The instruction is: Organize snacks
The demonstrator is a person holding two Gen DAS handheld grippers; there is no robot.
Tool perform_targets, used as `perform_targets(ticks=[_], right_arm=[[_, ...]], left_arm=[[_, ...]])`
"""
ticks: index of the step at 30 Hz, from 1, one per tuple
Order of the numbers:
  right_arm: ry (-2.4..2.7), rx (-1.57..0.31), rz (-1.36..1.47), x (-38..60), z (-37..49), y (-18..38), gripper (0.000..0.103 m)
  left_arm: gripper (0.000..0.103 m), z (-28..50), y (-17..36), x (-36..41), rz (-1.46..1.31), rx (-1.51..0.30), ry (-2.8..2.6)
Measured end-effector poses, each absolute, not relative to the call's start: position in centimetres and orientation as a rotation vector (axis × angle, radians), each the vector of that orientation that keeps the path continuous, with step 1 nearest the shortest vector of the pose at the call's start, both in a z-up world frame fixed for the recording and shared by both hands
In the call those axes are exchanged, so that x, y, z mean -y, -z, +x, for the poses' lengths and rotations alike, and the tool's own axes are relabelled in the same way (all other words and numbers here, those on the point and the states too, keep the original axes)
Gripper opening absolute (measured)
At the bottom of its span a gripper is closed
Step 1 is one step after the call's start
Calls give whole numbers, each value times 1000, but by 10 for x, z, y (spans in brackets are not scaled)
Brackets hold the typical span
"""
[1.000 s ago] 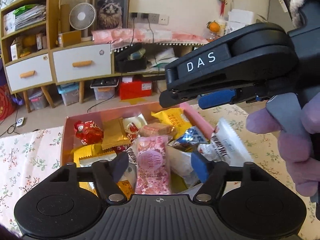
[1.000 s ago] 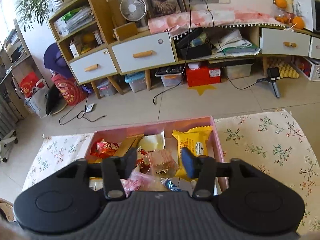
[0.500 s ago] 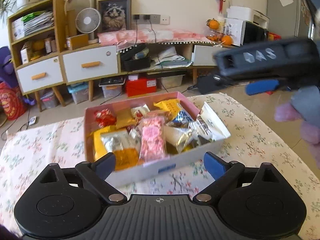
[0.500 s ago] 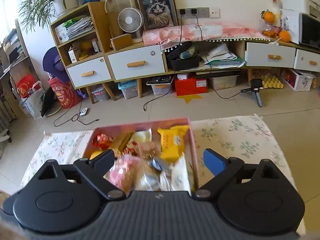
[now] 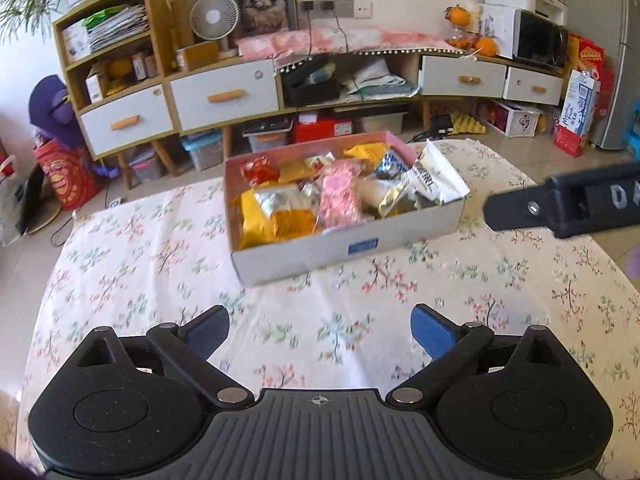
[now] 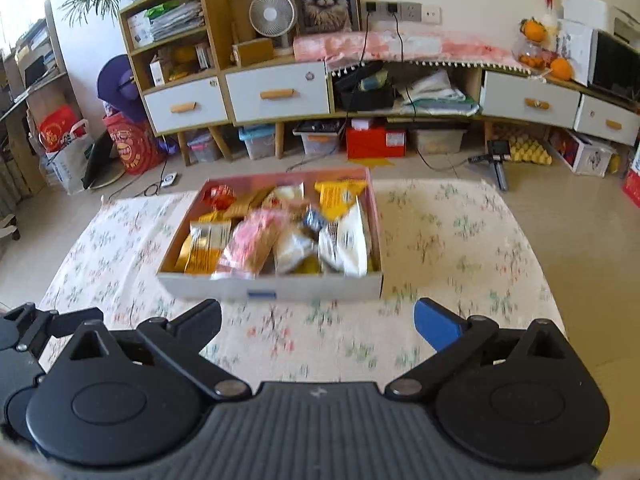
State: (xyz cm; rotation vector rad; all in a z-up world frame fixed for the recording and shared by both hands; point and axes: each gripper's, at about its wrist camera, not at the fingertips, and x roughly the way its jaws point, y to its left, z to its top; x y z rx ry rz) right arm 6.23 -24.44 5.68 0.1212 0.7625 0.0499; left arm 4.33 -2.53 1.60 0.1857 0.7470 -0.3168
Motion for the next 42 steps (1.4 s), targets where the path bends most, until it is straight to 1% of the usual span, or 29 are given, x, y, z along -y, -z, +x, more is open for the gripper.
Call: perform_targets(ticks=[12,20,42], right_arm=[[-37,-753,67,235,30,-37,103],[-30,-790,38,227,26,-21,103],[-35,-746,-4,215,17,-26,103]], left_arm=[[99,30,-4,-11,109,-818,210],[101,28,-3,-15,94,-839,159],[101,17,-13,-9,65,-831,142]])
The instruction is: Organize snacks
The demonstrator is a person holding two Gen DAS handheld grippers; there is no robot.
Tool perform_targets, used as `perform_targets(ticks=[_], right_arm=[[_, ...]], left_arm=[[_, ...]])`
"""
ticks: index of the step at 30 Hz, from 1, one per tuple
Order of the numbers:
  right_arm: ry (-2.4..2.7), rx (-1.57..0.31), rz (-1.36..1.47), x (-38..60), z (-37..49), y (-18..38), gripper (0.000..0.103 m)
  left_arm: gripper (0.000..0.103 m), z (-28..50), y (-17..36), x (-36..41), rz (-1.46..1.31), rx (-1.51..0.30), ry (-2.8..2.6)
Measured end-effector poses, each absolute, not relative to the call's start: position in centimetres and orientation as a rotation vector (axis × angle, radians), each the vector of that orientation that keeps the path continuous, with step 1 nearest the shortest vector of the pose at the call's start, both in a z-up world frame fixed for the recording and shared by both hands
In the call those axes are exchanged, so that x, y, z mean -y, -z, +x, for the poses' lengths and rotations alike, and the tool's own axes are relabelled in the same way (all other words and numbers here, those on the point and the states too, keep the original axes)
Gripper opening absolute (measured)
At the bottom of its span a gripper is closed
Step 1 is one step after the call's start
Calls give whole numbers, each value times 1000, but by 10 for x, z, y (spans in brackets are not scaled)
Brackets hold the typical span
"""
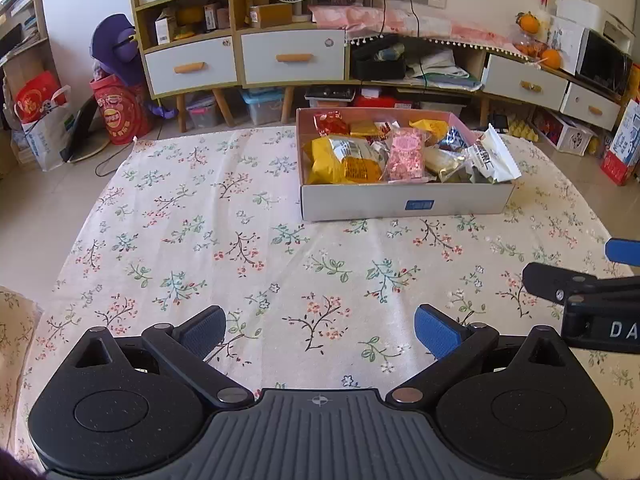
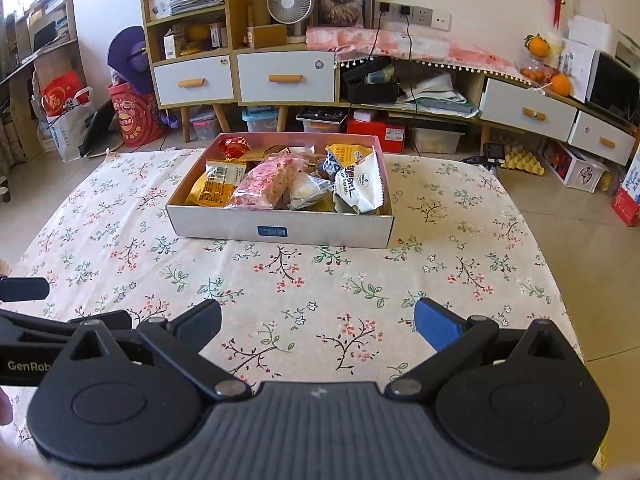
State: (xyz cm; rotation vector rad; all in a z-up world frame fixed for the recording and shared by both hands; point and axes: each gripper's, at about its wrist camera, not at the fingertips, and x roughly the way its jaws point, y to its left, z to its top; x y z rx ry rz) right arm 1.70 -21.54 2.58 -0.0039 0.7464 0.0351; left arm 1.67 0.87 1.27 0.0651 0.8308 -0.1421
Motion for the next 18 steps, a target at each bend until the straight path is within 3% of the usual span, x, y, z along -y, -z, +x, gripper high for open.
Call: perform_targets(ticks=[18], right_arm=[[-34,-757,-16,213,18,-23,103]], left_arm=[[101,16,-16,-10,62,-813,132]])
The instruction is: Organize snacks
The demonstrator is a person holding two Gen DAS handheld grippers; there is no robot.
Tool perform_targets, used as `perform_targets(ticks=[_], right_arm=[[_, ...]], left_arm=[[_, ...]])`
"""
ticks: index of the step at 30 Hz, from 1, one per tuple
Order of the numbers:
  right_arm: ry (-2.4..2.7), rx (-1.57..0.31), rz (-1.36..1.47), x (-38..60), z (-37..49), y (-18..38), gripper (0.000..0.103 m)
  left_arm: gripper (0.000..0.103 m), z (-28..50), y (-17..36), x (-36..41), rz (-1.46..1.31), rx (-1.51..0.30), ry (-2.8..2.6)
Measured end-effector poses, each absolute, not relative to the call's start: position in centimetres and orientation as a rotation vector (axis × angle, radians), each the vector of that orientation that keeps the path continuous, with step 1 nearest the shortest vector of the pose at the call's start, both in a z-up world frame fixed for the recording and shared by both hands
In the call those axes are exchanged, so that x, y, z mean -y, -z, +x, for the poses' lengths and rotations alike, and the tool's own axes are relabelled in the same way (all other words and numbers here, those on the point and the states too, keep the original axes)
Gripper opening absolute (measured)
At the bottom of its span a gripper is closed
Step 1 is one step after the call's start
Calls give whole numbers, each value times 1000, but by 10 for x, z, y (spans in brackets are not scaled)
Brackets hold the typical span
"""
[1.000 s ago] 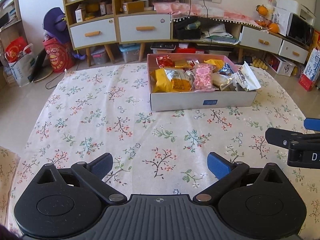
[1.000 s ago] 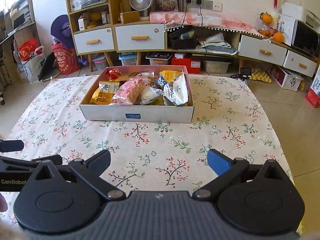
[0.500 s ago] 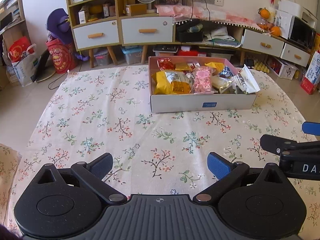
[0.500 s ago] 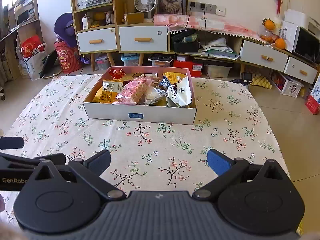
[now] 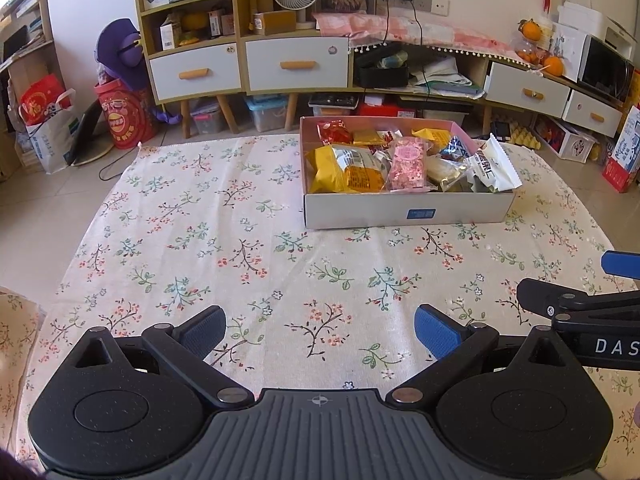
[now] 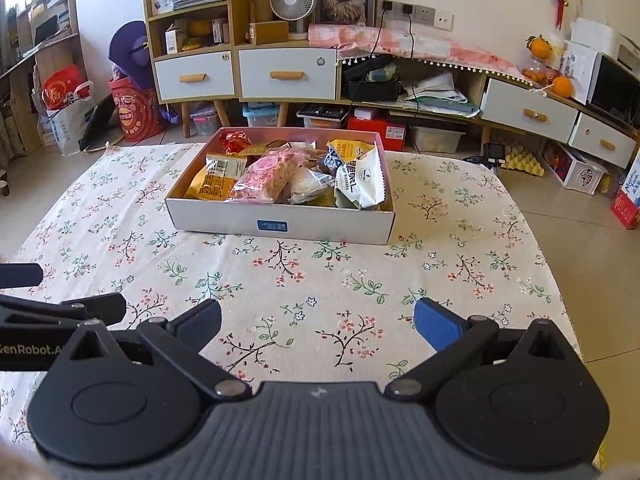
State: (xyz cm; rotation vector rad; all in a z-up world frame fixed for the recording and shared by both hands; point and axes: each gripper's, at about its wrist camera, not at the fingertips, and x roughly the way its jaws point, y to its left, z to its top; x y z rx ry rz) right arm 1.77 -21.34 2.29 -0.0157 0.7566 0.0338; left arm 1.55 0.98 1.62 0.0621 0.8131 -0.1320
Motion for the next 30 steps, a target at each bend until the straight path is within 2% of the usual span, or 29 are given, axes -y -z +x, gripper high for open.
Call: perform_targets(ticks=[30], right_arm=[[-30,-760,-11,215,18,-23,103]], left_arm=[[101,15,-19,-8,57,-806,134]])
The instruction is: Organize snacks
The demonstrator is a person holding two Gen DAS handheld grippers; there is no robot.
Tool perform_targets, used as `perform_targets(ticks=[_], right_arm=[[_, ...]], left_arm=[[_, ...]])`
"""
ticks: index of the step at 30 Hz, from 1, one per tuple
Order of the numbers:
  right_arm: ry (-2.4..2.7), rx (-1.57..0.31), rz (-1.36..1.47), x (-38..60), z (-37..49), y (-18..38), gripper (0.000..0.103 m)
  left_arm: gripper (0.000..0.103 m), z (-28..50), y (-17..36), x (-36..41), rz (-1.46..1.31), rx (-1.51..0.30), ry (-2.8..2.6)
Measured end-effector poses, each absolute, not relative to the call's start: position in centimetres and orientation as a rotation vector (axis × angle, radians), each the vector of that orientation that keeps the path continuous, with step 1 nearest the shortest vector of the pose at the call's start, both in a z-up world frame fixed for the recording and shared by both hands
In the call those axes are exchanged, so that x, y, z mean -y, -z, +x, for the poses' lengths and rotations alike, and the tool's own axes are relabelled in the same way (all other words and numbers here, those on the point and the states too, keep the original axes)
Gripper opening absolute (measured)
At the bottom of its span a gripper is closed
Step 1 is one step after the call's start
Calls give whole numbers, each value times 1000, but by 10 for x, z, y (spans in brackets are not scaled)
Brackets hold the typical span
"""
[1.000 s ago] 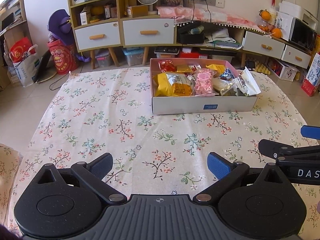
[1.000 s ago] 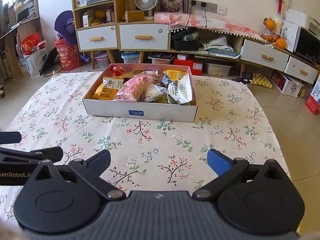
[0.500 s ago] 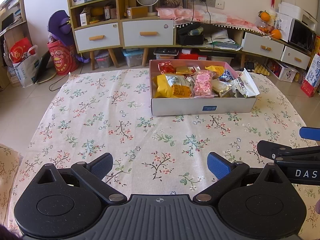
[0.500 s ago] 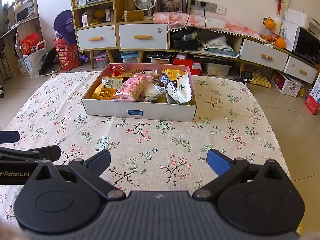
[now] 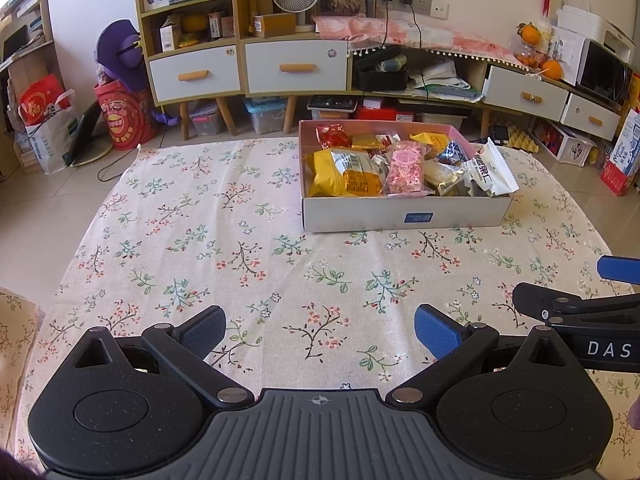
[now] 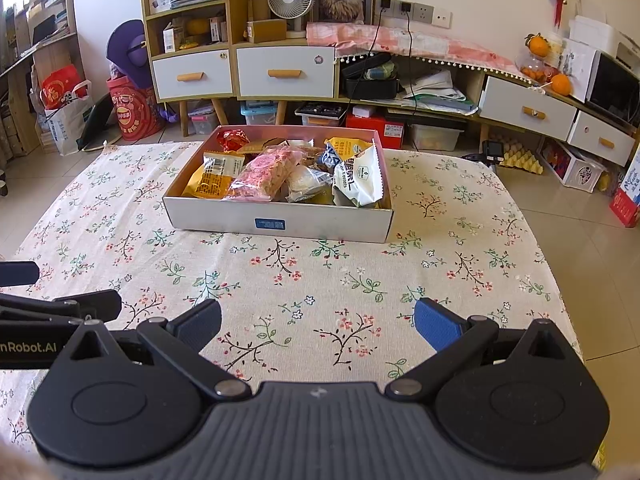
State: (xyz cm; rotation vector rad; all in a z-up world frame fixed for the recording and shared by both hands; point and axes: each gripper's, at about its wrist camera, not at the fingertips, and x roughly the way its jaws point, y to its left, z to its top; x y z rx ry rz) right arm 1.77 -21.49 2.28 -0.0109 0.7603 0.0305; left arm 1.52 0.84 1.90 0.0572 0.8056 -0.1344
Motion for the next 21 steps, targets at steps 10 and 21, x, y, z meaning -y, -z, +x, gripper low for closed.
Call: perform_targets(ticks=[10,21], right_arm=[[-31,-761,-11,215,18,-22,103],[-30,-761,-13,215,18,-22,103]], left_arm=[[101,15,-20,-8,56,-804,135],[101,15,-18,-8,59,-814,137]])
